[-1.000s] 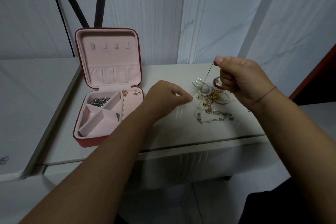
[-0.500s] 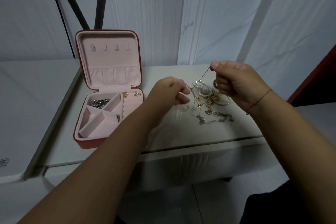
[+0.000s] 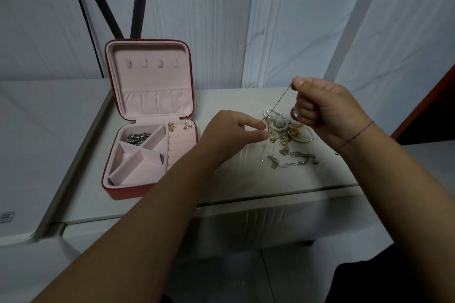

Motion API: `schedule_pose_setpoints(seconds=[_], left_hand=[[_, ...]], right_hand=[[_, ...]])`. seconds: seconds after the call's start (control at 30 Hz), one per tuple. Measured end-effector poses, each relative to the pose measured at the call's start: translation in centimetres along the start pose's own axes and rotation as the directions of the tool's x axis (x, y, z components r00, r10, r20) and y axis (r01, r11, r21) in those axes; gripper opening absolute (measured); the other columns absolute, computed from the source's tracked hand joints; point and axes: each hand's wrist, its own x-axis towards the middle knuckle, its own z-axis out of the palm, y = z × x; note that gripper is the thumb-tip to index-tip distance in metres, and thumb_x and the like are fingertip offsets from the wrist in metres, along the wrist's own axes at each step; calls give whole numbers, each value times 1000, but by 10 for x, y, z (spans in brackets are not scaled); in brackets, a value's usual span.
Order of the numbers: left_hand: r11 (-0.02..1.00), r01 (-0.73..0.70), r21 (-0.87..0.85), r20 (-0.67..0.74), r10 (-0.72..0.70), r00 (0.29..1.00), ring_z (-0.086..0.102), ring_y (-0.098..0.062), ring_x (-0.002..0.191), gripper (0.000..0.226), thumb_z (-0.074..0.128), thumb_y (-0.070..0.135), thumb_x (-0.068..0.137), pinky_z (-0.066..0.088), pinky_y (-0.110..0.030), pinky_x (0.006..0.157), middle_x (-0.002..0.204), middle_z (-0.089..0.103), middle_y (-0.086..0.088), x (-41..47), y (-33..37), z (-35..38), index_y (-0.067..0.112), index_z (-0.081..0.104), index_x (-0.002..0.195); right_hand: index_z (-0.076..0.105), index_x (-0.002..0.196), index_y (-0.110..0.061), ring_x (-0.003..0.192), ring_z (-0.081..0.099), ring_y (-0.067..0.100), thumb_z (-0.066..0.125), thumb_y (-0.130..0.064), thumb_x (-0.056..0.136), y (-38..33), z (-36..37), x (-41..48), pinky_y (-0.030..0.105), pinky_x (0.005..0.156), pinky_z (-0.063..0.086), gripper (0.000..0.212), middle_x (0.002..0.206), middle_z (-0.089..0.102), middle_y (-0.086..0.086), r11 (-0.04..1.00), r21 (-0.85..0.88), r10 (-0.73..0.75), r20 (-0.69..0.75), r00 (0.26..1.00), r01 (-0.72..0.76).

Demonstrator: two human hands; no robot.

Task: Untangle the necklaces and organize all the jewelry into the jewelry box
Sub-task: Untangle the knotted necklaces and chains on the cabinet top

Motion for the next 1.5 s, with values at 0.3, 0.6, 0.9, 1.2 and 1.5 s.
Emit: schedule_pose_setpoints(seconds=[0.3,0.6,0.9,1.2,1.5], left_hand=[[989,11,-146,-72,-22,997,62,9,77,11,75,25,80,46,-6,70,83,69,14,4,4,2,19,76,89],[970,52,-239,-152,-91,984,63,6,81,8,70,28,84,45,-3,65,89,71,10,5,1,-5,21,73,86],[951,78,-300,-95,-111,989,50,9,46,15,55,21,95,42,-39,84,85,74,-4,-2,12,-9,13,65,86],[933,160,-322,-39,-182,983,31,-6,40,15,45,24,100,28,-17,38,86,74,-5,0,10,-11,14,55,96],[811,177,-558,10,-207,978,26,-5,40,16,45,18,100,24,-16,38,86,64,-3,2,5,-9,10,56,94]], right_hand=[[54,76,-12,38,21,5,57,-22,86,1,1,-1,22,46,11,14,45,28,-7,997,81,6,69,998,-12],[56,72,-12,38,28,5,57,-17,93,2,4,-6,16,40,25,22,52,45,-1,948,-317,20,46,999,-4],[36,78,-15,36,20,9,35,-17,101,2,15,-8,20,42,16,24,87,74,14,916,-382,145,29,989,-123],[31,77,-16,36,18,10,34,-15,100,2,14,-6,22,43,12,23,77,73,16,936,-330,137,23,990,-122],[36,80,-14,41,17,14,35,-19,101,-1,13,-8,24,42,14,21,77,72,20,908,-410,131,78,988,-88]])
